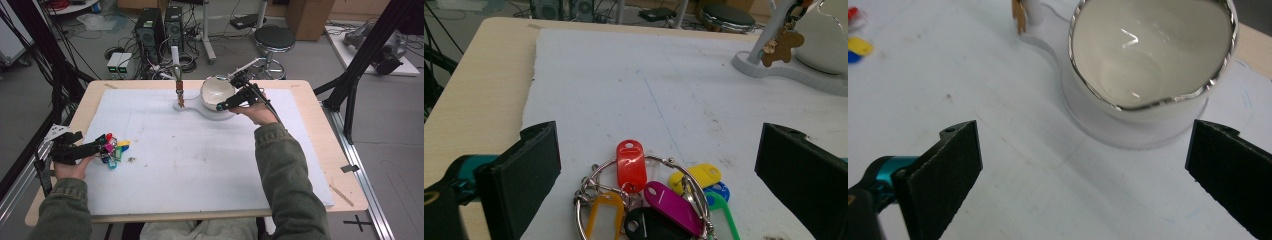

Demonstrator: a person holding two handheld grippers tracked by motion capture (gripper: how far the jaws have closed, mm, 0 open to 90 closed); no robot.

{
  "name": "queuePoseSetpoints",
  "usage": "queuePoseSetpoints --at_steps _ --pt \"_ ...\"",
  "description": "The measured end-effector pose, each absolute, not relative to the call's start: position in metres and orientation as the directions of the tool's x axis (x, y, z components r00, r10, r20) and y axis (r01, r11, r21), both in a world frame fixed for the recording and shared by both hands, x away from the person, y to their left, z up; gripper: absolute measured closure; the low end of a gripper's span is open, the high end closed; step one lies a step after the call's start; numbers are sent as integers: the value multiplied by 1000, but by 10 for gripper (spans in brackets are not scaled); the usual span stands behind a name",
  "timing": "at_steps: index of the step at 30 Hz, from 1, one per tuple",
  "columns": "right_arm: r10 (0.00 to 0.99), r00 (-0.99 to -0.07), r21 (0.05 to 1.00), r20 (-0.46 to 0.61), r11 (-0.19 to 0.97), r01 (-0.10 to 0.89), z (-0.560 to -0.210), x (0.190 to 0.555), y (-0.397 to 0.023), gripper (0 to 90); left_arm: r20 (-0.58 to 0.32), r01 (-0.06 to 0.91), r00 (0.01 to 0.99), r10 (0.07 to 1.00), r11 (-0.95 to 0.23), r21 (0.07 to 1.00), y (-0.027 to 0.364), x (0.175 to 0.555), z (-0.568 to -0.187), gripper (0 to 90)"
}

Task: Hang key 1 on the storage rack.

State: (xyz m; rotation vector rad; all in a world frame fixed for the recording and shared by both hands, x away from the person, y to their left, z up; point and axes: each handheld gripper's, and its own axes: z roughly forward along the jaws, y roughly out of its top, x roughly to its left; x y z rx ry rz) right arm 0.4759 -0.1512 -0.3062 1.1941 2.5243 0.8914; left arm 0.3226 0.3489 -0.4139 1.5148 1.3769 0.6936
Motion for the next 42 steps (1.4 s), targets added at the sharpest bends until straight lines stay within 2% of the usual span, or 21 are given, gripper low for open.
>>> queuePoseSetpoints --at_steps 15,25,42 --pt "799 -599 608 54 449 654 -325 451 -188 8 -179 437 212 961 71 897 348 323 -415 49" --pt "812 -582 639 40 427 640 -326 428 -212 8 -182 437 212 960 74 897 347 324 -415 49" --pt "828 -561 691 19 395 605 -349 395 -239 8 -168 445 228 959 51 894 344 324 -416 49"
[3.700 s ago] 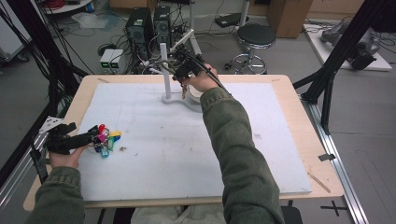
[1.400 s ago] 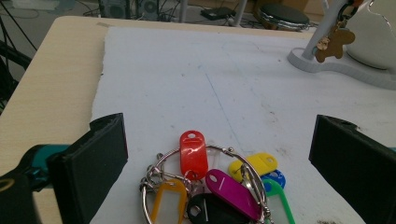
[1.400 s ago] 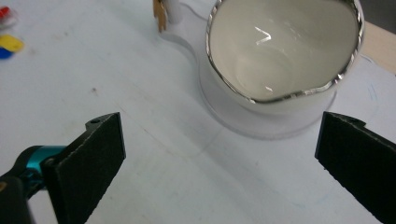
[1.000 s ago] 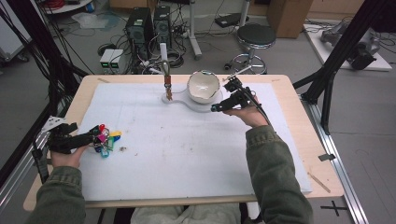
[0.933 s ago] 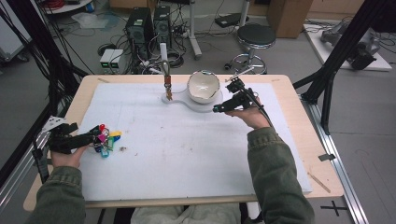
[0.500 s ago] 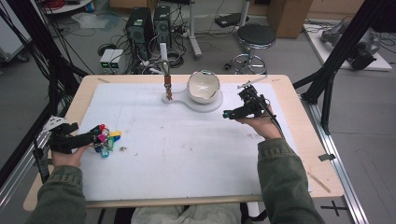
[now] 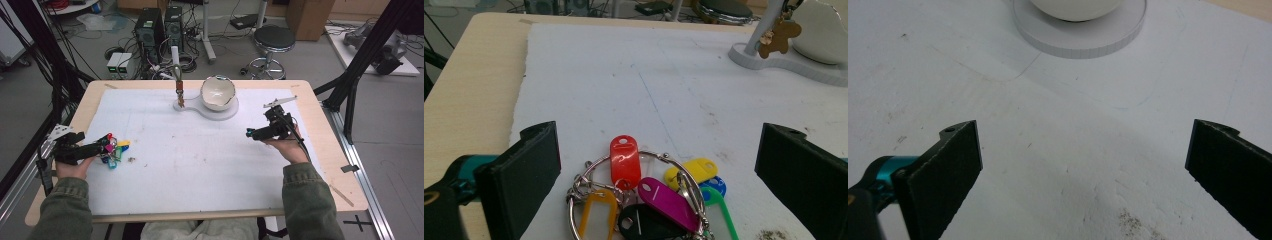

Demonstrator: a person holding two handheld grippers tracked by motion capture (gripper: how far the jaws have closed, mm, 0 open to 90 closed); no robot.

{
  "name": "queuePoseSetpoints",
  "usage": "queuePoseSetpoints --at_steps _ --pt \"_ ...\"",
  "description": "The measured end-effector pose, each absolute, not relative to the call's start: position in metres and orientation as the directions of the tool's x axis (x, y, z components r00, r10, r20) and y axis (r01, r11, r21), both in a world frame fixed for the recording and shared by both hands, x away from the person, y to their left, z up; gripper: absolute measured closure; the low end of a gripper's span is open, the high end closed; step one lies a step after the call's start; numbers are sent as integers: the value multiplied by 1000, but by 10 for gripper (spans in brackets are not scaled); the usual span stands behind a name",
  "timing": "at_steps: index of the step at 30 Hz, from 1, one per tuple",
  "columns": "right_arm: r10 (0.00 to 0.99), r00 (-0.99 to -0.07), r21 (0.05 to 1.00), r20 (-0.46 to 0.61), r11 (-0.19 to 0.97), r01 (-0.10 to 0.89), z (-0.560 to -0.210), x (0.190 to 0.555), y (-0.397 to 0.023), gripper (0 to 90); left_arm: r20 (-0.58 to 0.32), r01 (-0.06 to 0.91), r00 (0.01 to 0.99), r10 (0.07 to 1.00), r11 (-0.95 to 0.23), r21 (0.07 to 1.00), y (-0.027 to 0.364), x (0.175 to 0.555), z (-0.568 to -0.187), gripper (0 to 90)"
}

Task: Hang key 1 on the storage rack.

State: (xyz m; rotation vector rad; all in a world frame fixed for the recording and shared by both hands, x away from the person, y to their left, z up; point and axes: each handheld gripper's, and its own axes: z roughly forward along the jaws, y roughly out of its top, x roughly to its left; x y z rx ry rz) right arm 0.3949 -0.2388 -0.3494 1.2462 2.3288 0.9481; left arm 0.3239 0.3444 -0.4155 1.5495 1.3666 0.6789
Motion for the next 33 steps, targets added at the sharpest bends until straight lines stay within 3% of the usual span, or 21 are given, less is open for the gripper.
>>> queuePoseSetpoints --at_steps 10,33 --pt "855 -516 725 50 324 607 -364 382 -256 8 -162 448 234 959 42 893 344 323 -415 49" --pt "882 -471 795 9 280 539 -385 353 -271 8 -157 451 238 959 34 892 343 323 -415 49"
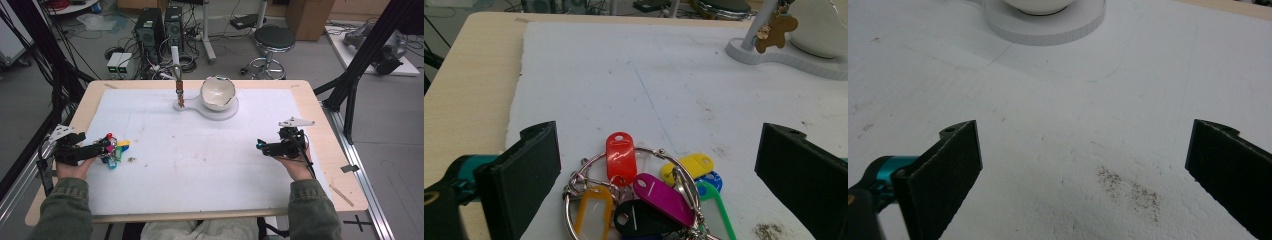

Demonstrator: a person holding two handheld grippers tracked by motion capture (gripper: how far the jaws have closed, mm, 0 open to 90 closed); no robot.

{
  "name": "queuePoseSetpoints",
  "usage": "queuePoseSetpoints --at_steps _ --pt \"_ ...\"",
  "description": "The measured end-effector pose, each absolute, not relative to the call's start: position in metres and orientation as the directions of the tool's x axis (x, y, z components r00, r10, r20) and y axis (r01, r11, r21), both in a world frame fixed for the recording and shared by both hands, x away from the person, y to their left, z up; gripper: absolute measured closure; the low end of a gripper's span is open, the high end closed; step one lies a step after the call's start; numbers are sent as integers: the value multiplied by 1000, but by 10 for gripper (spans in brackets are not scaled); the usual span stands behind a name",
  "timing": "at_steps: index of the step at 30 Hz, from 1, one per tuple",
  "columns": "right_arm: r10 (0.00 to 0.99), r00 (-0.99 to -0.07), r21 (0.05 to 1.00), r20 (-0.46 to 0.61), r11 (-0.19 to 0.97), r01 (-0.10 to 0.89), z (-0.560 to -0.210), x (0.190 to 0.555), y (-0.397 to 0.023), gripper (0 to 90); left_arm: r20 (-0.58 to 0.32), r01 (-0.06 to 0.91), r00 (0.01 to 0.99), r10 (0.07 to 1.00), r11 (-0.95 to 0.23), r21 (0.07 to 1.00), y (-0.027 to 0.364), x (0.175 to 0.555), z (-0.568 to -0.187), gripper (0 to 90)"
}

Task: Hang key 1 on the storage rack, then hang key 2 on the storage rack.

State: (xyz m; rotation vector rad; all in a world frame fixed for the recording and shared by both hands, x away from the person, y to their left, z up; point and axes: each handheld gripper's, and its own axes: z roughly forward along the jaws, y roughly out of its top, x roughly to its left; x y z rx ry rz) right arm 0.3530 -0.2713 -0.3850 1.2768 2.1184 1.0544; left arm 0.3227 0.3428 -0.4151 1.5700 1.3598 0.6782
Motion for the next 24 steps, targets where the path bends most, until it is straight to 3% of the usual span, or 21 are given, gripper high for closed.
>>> queuePoseSetpoints --at_steps 15,24 --pt "918 -397 817 17 216 535 -410 333 -288 7 -163 452 244 956 36 891 341 323 -415 49" --pt "939 -344 882 3 160 444 -409 322 -300 8 -167 458 260 951 30 888 338 323 -415 49"
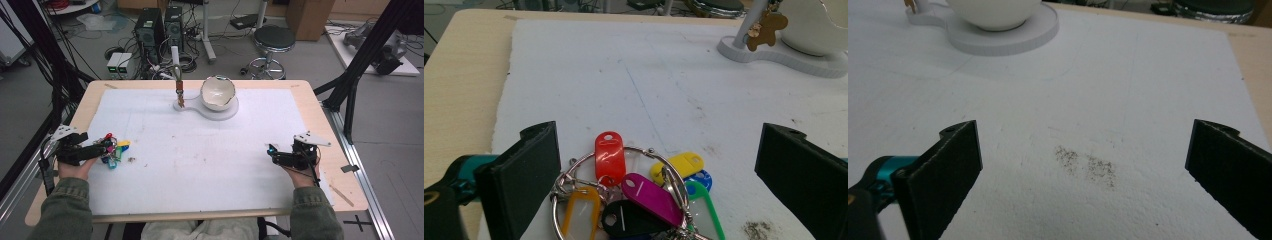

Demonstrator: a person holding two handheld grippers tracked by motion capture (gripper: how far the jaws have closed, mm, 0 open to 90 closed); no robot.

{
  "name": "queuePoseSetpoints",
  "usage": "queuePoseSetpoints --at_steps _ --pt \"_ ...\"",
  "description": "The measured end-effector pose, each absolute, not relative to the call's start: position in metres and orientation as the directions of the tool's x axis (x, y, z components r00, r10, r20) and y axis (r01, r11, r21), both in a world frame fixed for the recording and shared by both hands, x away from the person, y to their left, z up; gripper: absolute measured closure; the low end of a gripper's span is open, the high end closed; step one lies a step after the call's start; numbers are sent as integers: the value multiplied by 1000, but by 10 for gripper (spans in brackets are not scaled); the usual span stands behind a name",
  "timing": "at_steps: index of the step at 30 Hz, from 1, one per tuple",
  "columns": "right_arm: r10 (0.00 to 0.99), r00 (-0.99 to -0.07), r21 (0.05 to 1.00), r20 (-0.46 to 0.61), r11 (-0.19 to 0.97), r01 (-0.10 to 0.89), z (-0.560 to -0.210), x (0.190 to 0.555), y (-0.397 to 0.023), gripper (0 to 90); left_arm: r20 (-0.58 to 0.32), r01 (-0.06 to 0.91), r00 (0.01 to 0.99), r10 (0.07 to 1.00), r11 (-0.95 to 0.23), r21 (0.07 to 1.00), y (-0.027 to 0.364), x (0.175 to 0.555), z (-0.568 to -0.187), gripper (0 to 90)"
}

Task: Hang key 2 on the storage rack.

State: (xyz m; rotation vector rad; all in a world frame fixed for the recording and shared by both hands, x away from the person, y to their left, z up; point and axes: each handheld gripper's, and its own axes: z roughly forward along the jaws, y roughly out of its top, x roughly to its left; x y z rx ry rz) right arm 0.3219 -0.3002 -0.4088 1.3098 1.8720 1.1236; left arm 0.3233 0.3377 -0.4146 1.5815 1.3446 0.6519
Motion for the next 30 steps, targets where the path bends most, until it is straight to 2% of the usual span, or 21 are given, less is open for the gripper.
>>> queuePoseSetpoints --at_steps 8,16,30 --pt "948 -317 915 38 94 392 -406 315 -307 8 -163 460 277 947 18 888 333 324 -414 49" --pt "952 -303 929 41 76 363 -404 312 -309 8 -147 471 296 944 -10 882 327 325 -414 49" --pt "948 -316 921 39 88 379 -407 314 -309 8 -114 523 324 939 -77 849 317 330 -418 49"
